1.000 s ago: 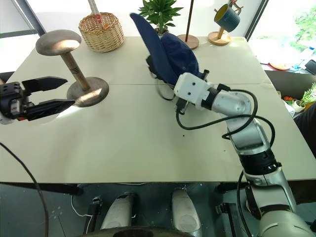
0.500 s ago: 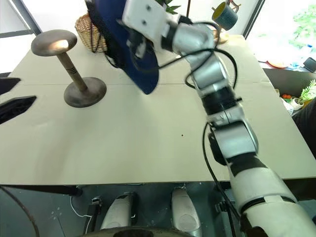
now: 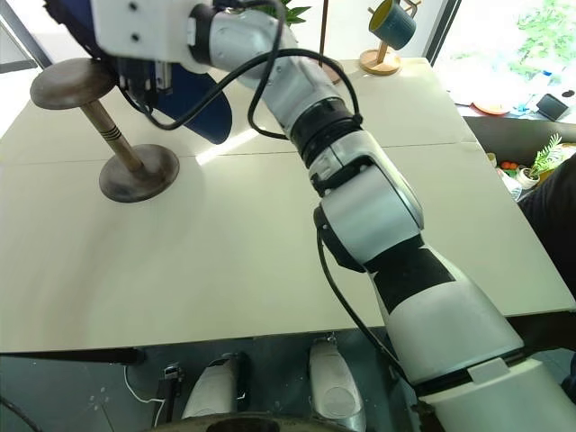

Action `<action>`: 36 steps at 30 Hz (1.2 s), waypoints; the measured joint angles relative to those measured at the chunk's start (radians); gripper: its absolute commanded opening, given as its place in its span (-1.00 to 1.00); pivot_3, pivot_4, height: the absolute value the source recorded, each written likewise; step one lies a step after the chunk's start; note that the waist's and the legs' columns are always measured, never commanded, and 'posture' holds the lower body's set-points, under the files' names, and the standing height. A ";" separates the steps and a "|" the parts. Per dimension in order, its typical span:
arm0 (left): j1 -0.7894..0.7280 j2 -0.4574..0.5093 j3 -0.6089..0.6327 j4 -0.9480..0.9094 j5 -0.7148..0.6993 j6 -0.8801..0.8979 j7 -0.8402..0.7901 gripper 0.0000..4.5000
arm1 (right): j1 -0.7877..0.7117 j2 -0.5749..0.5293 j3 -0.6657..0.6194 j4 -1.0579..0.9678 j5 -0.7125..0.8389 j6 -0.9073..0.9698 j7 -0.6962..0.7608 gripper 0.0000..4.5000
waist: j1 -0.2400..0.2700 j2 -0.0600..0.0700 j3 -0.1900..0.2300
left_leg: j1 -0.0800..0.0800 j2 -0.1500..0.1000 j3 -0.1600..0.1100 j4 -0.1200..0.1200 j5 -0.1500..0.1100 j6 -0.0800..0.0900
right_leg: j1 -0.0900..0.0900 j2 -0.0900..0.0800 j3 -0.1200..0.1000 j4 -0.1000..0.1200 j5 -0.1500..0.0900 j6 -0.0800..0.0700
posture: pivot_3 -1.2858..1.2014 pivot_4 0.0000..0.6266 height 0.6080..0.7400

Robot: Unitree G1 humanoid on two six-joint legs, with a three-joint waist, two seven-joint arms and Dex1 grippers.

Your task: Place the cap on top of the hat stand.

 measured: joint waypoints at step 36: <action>0.020 0.040 -0.056 0.044 -0.043 -0.045 0.078 1.00 | 0.090 0.041 0.555 0.040 -0.685 -0.225 -0.640 -0.99 | 0.003 -0.007 -0.004 | 0.000 0.000 -0.002 0.000 0.001 -0.001 | -0.001 0.000 -0.001 0.005 -0.002 -0.004 | 0.03 -0.52 1.00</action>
